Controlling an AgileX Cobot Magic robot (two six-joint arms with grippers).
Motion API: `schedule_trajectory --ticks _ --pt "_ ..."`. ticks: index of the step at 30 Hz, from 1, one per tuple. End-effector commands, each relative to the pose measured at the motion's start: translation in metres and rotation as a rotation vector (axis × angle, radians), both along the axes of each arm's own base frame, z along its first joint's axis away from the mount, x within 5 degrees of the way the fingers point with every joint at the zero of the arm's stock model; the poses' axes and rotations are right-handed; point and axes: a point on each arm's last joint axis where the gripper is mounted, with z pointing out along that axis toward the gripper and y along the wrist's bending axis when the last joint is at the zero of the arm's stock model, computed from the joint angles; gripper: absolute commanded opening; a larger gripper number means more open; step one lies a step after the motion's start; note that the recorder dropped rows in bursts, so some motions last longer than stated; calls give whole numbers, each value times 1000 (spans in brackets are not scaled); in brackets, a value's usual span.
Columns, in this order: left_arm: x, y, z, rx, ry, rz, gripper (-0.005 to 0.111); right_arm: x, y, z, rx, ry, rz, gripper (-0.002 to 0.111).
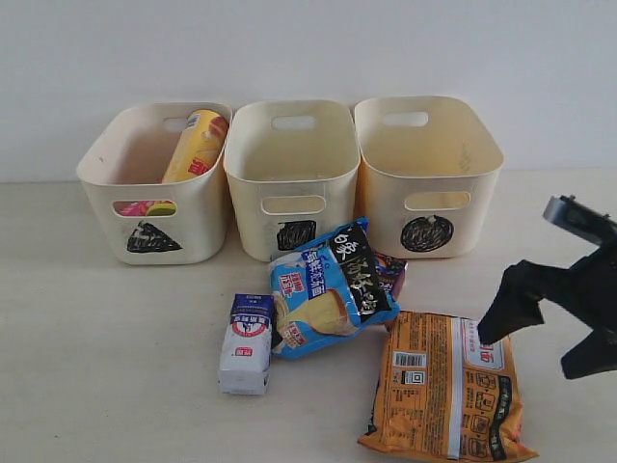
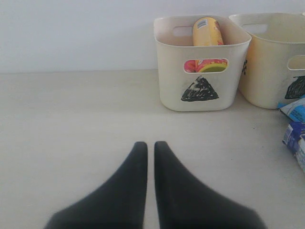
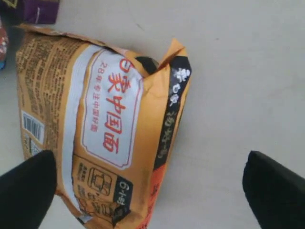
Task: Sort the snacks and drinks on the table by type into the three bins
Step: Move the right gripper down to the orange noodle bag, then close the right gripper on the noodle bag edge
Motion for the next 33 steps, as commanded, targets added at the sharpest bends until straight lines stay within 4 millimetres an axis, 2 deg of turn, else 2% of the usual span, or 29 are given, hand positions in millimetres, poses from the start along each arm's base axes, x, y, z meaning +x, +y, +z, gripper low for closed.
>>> schedule_trajectory --ticks 1,10,18,21,24,27,33 --pt "0 0 -1 8 -2 2 4 6 16 -21 -10 2 36 96" --pt "0 0 -1 8 -2 2 4 12 37 -51 112 39 26 96" --pt "0 0 -1 8 -2 2 4 8 59 -79 76 90 75 93" --pt "0 0 -1 8 -2 2 4 8 60 -88 63 108 74 75" --pt "0 0 -1 8 -2 2 4 7 60 -93 62 125 79 46" --pt "0 0 -1 8 -2 2 4 5 60 -94 67 116 124 4" --pt "0 0 -1 8 -2 2 4 9 42 -78 111 69 126 0"
